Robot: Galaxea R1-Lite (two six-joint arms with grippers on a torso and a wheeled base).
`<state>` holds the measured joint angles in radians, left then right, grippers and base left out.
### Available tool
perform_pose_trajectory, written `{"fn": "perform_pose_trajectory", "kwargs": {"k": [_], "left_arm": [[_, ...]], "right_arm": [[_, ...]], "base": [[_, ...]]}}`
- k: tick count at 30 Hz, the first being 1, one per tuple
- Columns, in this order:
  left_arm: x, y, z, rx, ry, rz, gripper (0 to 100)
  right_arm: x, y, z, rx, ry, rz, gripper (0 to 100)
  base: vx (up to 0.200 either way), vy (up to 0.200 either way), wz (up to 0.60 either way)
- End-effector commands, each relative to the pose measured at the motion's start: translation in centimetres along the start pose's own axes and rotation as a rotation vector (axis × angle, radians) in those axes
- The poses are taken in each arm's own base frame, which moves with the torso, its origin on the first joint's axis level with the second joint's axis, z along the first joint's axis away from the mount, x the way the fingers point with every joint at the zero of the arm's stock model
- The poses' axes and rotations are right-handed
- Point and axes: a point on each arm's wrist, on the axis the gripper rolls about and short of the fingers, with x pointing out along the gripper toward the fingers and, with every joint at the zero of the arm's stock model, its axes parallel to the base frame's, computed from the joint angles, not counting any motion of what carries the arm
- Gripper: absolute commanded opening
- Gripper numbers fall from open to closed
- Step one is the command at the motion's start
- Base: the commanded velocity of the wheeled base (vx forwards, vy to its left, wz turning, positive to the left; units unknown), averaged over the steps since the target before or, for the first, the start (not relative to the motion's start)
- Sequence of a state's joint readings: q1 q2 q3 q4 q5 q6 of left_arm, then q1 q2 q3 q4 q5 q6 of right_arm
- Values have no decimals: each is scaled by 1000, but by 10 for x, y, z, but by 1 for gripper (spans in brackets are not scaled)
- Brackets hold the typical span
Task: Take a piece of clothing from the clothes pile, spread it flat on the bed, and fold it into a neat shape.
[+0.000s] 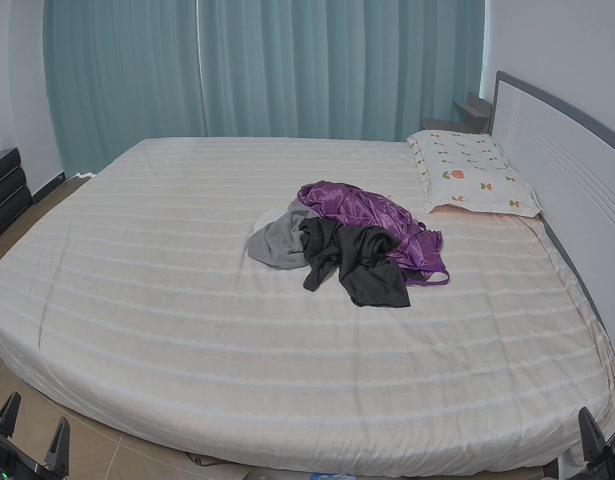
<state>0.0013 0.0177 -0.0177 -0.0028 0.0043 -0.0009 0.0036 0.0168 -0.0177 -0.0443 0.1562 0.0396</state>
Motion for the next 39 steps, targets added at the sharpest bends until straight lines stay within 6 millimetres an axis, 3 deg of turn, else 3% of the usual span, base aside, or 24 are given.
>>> {"fn": "perform_pose_trajectory", "kwargs": {"k": [1, 10, 16, 22, 28, 29, 31, 39], "left_arm": [[0, 0, -5, 1, 0, 1, 100], [0, 0, -5, 1, 0, 1, 100], [0, 0, -5, -1, 0, 1, 100], [0, 0, -5, -1, 0, 1, 100], [0, 0, -5, -1, 0, 1, 100], [0, 0, -5, -1, 0, 1, 100], [0, 0, -5, 1, 0, 1, 100], [0, 0, -5, 1, 0, 1, 100]], "right_arm": [[-1, 2, 33, 18, -39, 20, 100], [30, -1, 37, 67, 198, 79, 100], [69, -6, 48, 110, 345, 107, 100], [133, -7, 54, 166, 411, 158, 100], [197, -6, 45, 217, 496, 170, 100], [197, -6, 45, 217, 496, 170, 100], [228, -4, 36, 231, 526, 171, 100], [295, 14, -4, 274, 570, 121, 100]], "base": [[0, 0, 0], [0, 0, 0], [0, 0, 0], [0, 0, 0], [0, 0, 0], [0, 0, 0], [0, 0, 0], [0, 0, 0]]}}
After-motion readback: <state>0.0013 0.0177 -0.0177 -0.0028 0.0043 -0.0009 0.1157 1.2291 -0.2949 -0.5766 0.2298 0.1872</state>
